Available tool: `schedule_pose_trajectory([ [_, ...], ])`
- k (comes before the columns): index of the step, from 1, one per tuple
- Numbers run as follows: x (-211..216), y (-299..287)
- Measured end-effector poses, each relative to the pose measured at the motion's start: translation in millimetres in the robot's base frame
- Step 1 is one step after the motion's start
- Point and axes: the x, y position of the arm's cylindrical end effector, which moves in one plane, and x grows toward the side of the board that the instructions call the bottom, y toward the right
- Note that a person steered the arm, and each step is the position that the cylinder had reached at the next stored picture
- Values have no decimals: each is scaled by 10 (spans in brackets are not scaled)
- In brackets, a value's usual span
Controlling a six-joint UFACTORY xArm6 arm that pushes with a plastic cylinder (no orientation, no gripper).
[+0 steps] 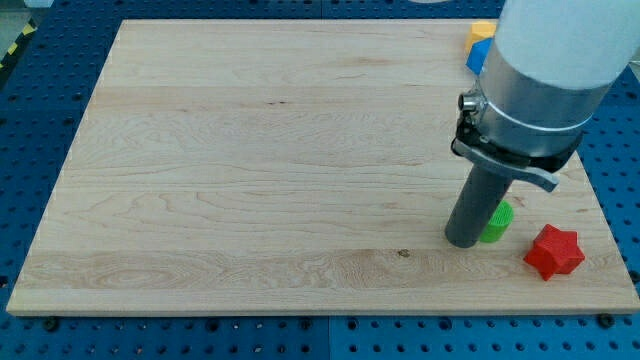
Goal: Drag the green circle above the red star
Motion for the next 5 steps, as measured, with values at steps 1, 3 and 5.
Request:
schedule_pose_trajectory([
  [1,-105,176],
  [3,-302,373],
  [5,-432,368],
])
